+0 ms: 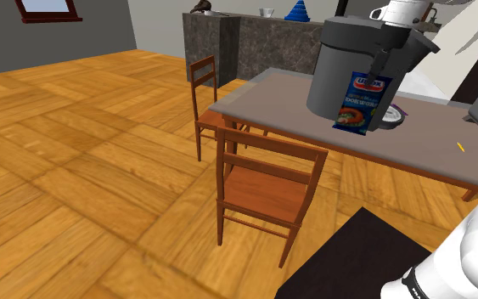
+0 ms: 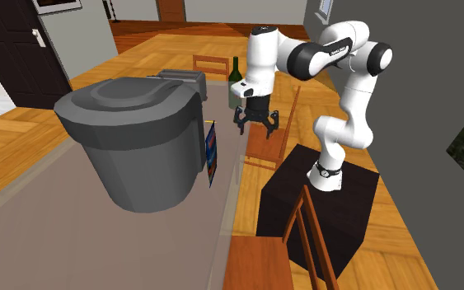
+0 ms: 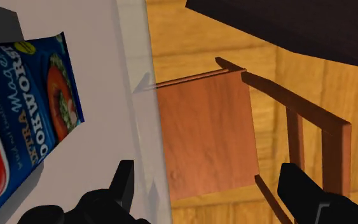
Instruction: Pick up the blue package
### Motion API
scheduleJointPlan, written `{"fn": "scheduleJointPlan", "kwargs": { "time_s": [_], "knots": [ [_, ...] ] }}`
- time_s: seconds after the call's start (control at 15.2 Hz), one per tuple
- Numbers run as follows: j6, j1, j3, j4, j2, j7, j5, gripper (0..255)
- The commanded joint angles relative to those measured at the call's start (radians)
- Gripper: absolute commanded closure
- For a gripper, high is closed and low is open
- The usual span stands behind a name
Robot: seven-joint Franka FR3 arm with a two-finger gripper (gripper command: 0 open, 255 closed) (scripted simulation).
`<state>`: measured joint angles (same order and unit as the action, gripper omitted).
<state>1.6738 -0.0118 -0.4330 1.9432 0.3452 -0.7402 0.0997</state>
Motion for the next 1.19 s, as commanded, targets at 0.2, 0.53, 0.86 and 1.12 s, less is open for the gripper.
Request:
{"fn": "scheduleJointPlan", "kwargs": {
  "time_s": [0.2,0.53,0.86,1.12],
  "knots": [
    [0.01,-0.001,-0.107,-0.182,-0.2,-0.173,-0.083,0],
    [-0.034,-0.054,-0.188,-0.422,-0.438,-0.354,-0.231,0],
    [-0.056,-0.116,-0.207,-0.555,-0.579,-0.445,-0.326,0],
    [0.004,-0.103,-0.207,-0.482,-0.564,-0.446,-0.318,0]
  ]
}}
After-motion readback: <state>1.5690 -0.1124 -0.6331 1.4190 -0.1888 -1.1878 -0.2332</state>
